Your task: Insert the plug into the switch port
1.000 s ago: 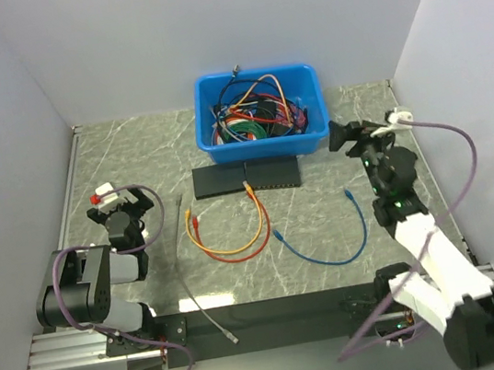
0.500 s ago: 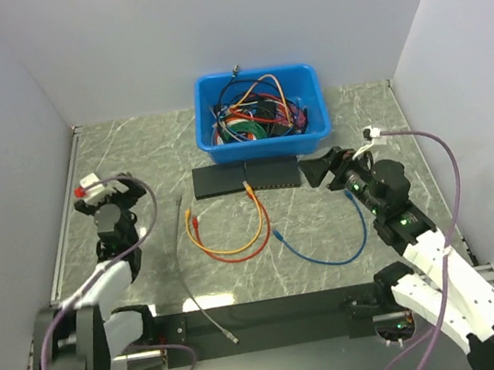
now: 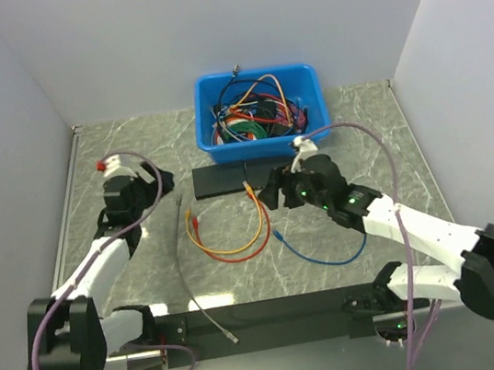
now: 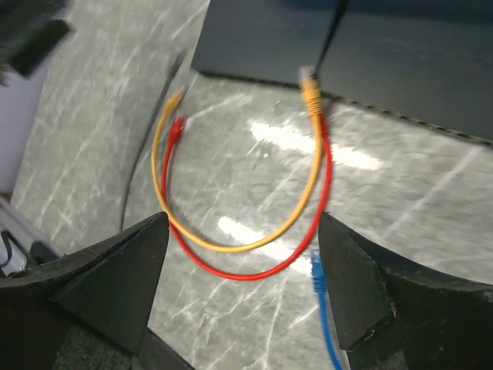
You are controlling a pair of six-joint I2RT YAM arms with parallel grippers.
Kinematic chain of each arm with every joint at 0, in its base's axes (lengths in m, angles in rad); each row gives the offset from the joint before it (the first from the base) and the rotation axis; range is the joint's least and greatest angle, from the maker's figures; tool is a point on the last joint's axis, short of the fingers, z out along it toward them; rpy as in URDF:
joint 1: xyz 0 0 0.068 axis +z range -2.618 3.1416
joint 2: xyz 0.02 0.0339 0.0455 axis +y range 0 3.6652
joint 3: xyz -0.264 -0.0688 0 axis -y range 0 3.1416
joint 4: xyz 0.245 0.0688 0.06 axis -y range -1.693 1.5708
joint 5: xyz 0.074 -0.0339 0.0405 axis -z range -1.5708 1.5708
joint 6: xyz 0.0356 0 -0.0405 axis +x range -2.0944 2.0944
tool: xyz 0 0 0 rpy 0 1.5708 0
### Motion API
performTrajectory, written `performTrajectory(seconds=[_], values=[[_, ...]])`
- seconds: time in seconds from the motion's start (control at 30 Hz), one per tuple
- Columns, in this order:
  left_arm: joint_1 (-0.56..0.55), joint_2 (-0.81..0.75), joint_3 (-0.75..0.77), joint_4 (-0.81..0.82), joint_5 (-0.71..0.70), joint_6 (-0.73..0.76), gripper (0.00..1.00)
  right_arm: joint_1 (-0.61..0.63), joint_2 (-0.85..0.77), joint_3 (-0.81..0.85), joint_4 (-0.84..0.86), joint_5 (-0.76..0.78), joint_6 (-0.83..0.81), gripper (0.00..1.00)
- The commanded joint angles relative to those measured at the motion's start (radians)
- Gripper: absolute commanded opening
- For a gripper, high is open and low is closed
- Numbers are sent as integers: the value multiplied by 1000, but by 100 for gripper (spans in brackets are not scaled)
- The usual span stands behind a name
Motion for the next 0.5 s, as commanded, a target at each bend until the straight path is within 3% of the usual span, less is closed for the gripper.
performTrajectory(seconds=[0.0,0.2,0.47], values=[[-46,32,55,-88,93,14,99,57,57,100,30,14,-31,82],[-72,-1,23,-136,-74,44,99,246,280,279,-20,77,-106,73],[-69,-113,-107,-83,-290,19,99,334,651,635,-165,169,-146,56]])
